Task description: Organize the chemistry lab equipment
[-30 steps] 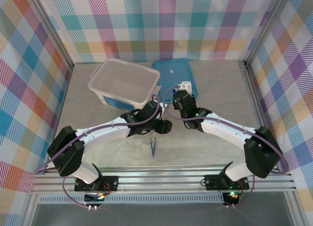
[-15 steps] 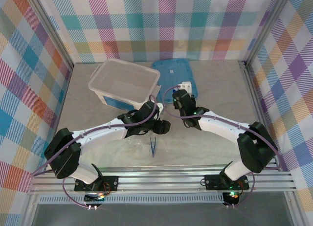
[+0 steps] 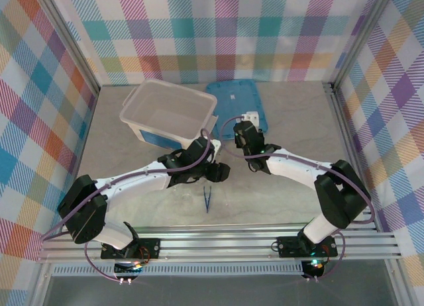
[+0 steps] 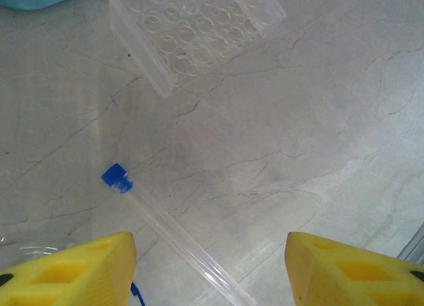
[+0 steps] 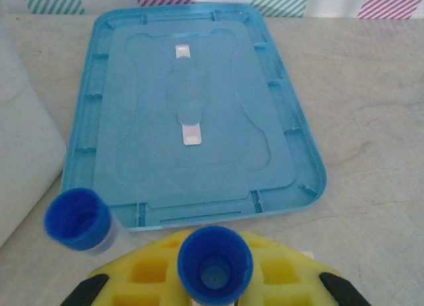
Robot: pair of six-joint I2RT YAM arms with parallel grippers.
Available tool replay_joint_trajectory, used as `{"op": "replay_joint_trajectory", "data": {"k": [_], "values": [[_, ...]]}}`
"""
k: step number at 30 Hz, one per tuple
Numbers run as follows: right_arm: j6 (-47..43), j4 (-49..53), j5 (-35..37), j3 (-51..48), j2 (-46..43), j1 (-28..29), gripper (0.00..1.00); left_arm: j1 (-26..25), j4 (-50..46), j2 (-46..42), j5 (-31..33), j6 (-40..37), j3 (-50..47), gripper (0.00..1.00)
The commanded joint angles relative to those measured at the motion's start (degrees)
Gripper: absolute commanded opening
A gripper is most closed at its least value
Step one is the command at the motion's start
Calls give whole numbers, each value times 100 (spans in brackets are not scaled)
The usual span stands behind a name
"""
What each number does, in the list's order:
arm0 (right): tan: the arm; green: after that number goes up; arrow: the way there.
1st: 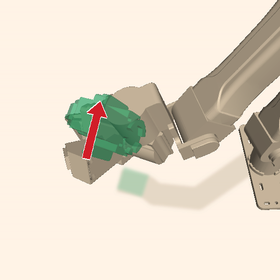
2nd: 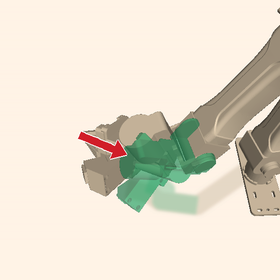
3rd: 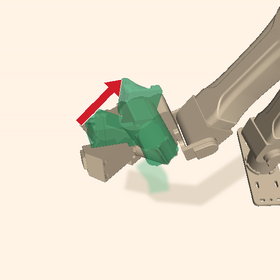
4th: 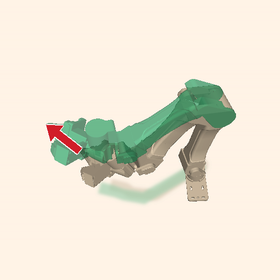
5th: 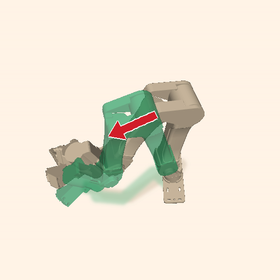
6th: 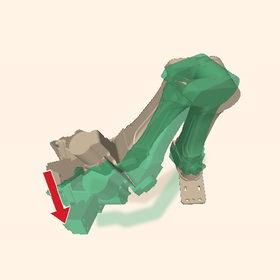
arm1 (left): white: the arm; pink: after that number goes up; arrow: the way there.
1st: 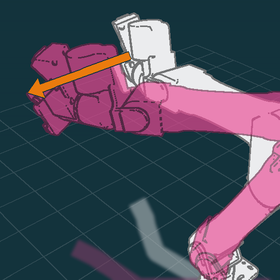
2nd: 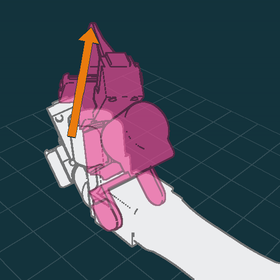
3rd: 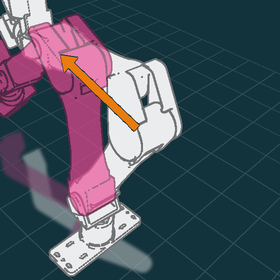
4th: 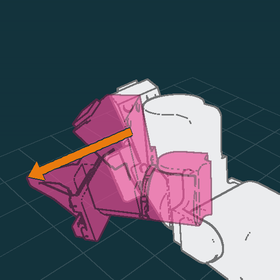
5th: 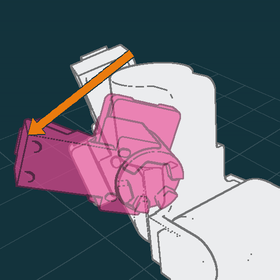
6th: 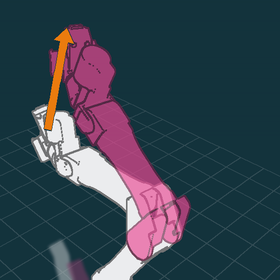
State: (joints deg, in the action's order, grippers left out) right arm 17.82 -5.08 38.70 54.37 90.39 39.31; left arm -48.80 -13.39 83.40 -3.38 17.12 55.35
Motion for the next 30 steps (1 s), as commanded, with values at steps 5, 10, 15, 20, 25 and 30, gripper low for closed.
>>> {"op": "replay_joint_trajectory", "data": {"k": [5, 10, 15, 20, 25, 30], "values": [[168, -152, -81, -58, -26, -42, 14, 76, 38, -135, 6, 56, -69, 61], [142, -142, -72, -58, -112, -47, 25, 80, 49, -72, -31, 53, -25, 61], [116, -87, -51, -93, -331, -47, 32, 80, 33, -67, 7, 50, -11, 61], [73, 16, -66, -56, -474, -48, 44, 79, 16, -43, 78, -7, 19, 61], [59, 235, -72, -53, -843, -51, 47, 81, -7, -59, 100, -30, 64, 62], [338, 1352, -112, 202, -1348, -37, 49, 76, -126, -109, 235, -172, 133, 61]]}}
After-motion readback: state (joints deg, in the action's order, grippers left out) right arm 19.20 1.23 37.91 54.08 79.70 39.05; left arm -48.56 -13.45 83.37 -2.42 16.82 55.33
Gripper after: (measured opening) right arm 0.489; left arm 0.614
